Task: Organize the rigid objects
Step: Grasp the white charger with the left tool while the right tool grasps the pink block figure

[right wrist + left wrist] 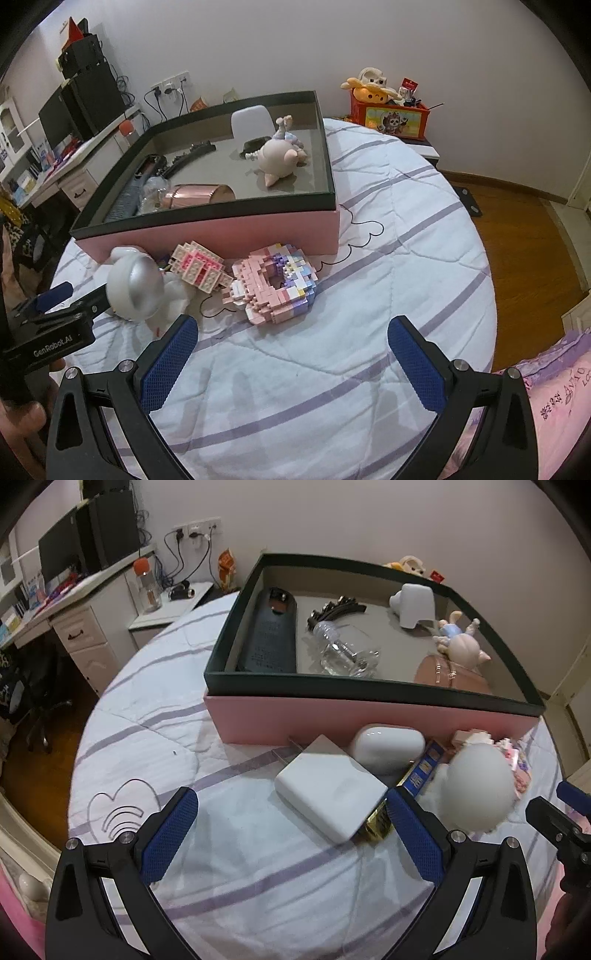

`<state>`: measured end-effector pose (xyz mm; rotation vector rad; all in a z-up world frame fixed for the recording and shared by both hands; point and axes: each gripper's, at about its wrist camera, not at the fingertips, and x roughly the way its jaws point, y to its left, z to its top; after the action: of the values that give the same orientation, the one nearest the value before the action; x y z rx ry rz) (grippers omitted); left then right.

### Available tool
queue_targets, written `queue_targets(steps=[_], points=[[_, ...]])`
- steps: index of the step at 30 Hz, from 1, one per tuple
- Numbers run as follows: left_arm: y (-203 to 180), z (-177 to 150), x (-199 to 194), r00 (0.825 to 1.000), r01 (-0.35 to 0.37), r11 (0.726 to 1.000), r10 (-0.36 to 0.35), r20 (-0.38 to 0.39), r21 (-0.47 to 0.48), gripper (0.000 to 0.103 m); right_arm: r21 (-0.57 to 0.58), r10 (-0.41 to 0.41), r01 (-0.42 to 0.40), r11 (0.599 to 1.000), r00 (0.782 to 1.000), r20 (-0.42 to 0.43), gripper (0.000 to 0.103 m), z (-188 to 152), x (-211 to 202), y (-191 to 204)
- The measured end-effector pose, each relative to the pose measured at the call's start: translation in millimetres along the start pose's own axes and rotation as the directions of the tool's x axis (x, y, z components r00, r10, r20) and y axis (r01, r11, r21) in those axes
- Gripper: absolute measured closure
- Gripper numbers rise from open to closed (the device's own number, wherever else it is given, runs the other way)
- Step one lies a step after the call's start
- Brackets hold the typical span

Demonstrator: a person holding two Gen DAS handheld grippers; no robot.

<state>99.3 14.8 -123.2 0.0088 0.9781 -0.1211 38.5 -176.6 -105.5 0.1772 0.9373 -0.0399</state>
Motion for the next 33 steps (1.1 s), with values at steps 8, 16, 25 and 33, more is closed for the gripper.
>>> queue_targets(steps=[8,16,25,33], points=[[6.0,5.6,13.8,1.0,0.005,0.999,-0.005,0.002,-0.033,0.0,-0.021,-0.006,0.006,1.0,1.0,-0.011,0.002,8.7,14.8,0.9],[10.8,1.8,21.6,0.999,-0.048,0.999,0.048,-0.005,-0.006,0.001,-0.055,-0.02,0.018,0.998,0.999,-0.032,0.005,10.7,30.3,5.8],[9.4,-2.1,13.4,0.999,-0.024,0.999,0.023,0.033,0.037,0.036,-0.088,-0.028,0.026,0.996,0.999,-0.028,0.028,9.5,38.9,12.4],[17.6,-9.1,4.2,0.999,0.024,0.999,-0.025,0.043,0.029,0.037,-0.058,0.009,-0.01,0.998,1.0,-0.015,0.035,3.9,26.5,5.1]])
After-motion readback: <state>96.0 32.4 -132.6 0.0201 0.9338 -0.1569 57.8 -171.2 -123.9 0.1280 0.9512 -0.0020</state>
